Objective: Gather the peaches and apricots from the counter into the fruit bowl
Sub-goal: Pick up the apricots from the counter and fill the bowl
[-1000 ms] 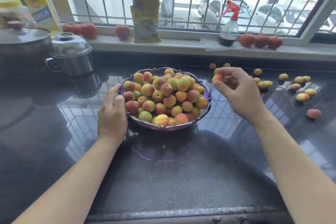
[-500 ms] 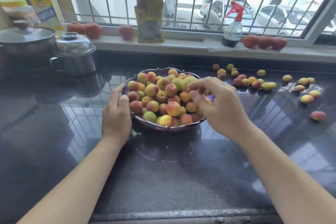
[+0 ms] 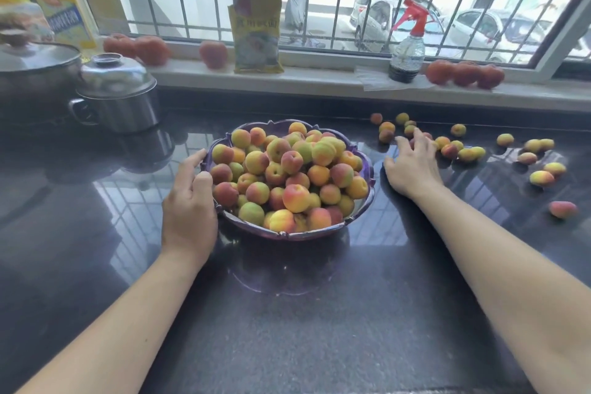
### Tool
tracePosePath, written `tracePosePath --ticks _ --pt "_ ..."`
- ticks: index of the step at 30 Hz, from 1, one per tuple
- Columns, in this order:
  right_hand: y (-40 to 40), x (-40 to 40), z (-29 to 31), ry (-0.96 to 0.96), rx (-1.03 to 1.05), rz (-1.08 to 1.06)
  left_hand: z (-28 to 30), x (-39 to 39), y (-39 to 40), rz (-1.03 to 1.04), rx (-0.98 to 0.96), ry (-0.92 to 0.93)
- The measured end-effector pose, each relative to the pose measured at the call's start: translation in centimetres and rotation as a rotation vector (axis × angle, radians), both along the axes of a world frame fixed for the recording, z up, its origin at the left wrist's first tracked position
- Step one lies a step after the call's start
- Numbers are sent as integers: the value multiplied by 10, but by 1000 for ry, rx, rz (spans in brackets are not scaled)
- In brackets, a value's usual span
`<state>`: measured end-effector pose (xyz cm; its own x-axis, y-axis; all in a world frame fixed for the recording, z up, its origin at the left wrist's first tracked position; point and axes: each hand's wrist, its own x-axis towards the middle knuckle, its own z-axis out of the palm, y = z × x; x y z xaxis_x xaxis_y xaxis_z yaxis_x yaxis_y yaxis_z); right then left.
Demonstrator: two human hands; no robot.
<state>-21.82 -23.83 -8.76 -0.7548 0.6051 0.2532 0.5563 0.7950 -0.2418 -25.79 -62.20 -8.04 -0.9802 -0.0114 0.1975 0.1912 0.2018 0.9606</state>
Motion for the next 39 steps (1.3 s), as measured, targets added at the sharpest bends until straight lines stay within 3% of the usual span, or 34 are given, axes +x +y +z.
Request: tracePosePath --ticks 5,9,14,17,21,24,28,32,39 --pt "11 -17 -1 -48 33 -34 0 -2 1 5 4 -5" --pt "12 -11 -6 122 125 -70 0 -1 0 0 5 -5" --pt "16 -7 -4 143 -25 -180 0 0 0 -1 12 -4" --pt "13 -3 0 278 -100 -81 1 0 0 -2 -4 4" --pt "-22 21 36 637 -250 67 2 0 0 0 -17 1" --pt "-83 57 74 824 -311 375 1 -1 1 -2 -20 2" --pt "-152 77 84 628 -122 715 3 1 0 -3 -31 0" --pt "-161 65 62 495 84 740 2 1 -1 -11 -43 1" --pt "-161 70 49 580 83 739 2 1 1 -15 -43 3"
